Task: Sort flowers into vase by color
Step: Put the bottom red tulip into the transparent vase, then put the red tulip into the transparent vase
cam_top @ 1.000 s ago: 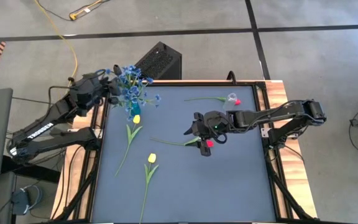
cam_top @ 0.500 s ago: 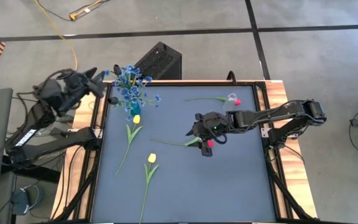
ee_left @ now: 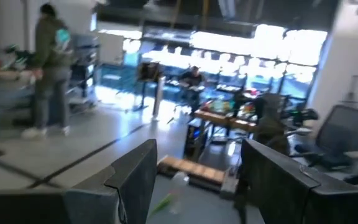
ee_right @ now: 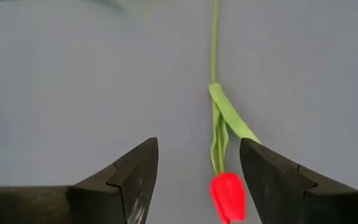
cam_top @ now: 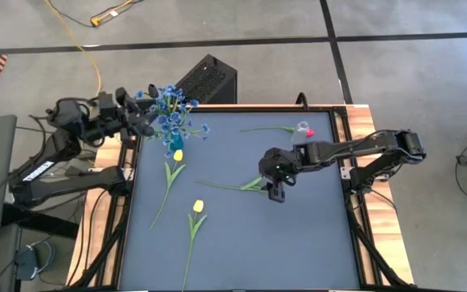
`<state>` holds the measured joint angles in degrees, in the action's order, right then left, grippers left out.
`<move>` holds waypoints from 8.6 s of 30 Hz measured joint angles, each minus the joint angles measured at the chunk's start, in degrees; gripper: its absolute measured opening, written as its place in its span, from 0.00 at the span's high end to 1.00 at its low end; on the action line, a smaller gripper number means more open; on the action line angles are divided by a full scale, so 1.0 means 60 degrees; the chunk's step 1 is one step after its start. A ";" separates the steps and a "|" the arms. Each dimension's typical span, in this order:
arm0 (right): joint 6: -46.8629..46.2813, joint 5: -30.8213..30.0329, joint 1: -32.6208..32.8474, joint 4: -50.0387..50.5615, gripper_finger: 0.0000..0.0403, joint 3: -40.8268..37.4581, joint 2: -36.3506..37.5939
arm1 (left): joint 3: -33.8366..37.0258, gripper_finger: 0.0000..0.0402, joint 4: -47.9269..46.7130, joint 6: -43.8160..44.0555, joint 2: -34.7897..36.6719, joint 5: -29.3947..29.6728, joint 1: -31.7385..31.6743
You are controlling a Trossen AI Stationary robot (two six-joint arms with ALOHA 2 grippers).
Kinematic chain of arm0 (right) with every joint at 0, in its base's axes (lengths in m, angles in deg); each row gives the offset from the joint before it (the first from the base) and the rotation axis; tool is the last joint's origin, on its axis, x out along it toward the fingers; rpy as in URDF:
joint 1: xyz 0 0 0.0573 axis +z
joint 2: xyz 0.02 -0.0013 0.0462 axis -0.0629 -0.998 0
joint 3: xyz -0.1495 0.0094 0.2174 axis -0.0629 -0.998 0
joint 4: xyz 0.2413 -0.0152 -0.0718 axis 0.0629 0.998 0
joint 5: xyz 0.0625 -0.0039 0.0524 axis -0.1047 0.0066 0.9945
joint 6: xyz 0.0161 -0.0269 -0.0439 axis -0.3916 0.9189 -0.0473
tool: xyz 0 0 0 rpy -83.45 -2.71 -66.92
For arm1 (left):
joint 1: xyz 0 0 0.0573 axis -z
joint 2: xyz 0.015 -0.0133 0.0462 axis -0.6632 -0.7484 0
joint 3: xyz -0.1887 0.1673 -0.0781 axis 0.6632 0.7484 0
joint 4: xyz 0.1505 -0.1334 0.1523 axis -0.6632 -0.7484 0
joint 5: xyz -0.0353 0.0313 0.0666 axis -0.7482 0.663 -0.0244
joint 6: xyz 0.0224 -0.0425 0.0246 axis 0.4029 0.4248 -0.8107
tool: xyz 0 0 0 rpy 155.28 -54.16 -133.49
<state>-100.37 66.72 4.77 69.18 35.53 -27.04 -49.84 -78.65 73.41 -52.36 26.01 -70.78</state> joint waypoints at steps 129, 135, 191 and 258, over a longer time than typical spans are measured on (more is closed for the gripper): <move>0.0221 -0.3188 0.4069 -0.9395 0.37 -0.4411 0.0523 | -0.0594 1.00 0.2278 -0.2012 -0.7662 0.3992 0.5472; 0.2505 -0.3178 0.3197 -1.2802 0.37 -0.4414 -0.0353 | 0.0261 1.00 0.5084 -0.2035 -0.7254 0.3753 0.6238; 0.2891 -0.2863 0.0733 -0.8368 0.94 -0.2127 0.1301 | 0.1530 0.77 0.6066 -0.2366 -0.6050 0.5517 0.6302; 0.0929 -0.1193 -0.6816 0.2020 0.33 -0.2390 0.5821 | 0.1526 0.72 0.3759 -0.1355 -0.6615 0.4129 0.6418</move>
<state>-94.80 59.56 -36.12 81.30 21.18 7.88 -40.68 -56.10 65.28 -92.05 50.78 -32.27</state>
